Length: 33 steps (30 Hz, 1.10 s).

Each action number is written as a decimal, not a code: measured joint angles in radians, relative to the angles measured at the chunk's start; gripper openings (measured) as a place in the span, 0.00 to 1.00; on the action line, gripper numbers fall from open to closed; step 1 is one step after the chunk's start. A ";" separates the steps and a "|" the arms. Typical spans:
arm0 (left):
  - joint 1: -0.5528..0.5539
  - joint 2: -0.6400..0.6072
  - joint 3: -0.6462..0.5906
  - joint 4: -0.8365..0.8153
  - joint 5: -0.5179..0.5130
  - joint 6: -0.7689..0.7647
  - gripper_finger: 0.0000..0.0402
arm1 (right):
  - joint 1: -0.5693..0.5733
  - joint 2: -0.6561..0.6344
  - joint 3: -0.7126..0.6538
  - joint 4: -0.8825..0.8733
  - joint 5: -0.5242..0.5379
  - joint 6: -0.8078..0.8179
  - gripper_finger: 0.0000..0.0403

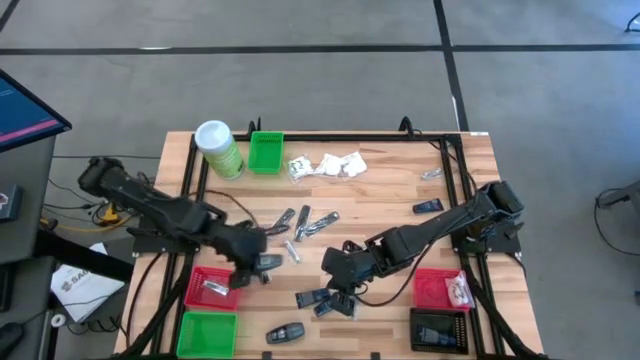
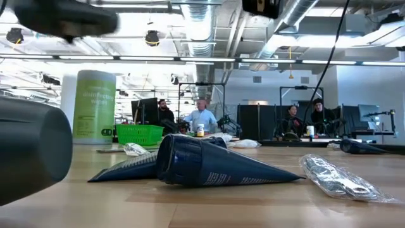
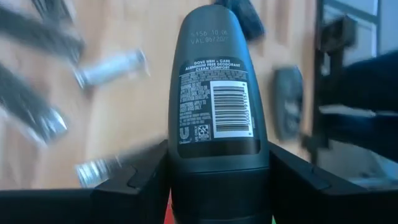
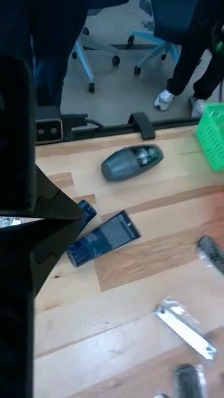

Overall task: Pick & Place Travel size toiletries
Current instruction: Put the top deodorant into the bottom green bin

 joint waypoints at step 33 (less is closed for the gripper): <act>-0.653 0.379 0.140 -0.086 0.001 -0.658 0.49 | -0.060 -0.039 0.000 0.035 0.026 -0.094 0.00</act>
